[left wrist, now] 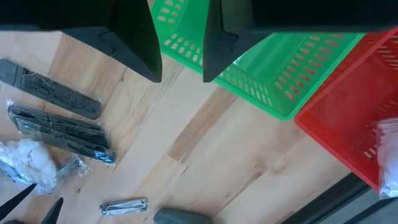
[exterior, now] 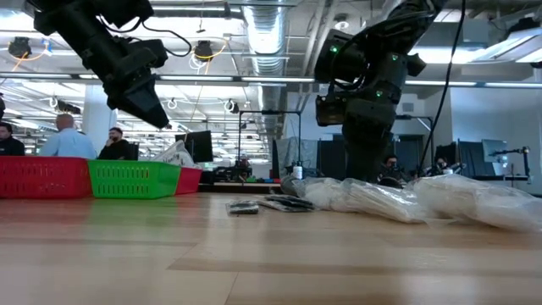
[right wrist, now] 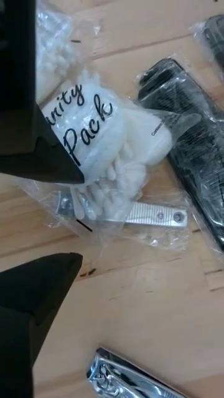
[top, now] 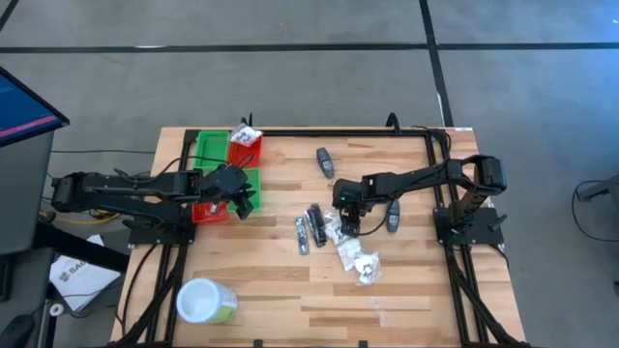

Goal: Pick & Place Travel size toiletries
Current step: Put the silver nail cutter into the bottom red bin

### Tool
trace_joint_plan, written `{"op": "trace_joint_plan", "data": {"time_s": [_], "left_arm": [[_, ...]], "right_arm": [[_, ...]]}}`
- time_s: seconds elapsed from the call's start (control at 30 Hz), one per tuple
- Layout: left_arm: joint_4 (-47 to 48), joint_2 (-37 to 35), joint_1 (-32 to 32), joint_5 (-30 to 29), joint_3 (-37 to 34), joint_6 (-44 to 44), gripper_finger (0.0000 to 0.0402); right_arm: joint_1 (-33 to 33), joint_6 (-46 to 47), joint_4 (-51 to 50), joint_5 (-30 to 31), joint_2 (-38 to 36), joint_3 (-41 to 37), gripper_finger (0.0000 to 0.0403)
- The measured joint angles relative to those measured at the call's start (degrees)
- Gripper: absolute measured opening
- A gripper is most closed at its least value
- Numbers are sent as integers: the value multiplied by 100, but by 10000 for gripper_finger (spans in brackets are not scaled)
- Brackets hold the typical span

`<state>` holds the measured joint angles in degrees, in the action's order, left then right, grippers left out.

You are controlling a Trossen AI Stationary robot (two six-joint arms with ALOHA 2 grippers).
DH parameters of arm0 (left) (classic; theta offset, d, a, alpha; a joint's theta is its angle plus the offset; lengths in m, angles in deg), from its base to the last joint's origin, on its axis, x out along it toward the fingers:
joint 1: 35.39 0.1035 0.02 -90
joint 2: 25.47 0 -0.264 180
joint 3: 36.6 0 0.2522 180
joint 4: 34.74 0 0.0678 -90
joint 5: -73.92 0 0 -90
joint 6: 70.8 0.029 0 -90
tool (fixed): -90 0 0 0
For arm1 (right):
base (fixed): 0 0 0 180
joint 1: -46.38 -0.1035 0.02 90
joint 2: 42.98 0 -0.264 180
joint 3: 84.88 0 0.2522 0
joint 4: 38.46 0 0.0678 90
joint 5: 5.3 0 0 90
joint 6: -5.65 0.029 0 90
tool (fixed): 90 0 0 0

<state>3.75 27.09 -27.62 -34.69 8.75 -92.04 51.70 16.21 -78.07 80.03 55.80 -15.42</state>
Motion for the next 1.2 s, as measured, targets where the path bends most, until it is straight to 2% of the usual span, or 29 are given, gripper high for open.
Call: {"op": "trace_joint_plan", "data": {"time_s": [0.13,0.33,0.83,1.2], "left_arm": [[-14,0,1,2,0,0,108],[-42,0,2,4,0,0,108],[-137,0,2,4,0,2,108],[-183,0,0,4,0,2,108]], "right_arm": [[-4,0,45,-2,124,5,131],[-4,-137,122,-45,323,28,16],[-4,-400,-137,17,-89,317,1],[-4,-420,-243,4,-92,424,3]]}}
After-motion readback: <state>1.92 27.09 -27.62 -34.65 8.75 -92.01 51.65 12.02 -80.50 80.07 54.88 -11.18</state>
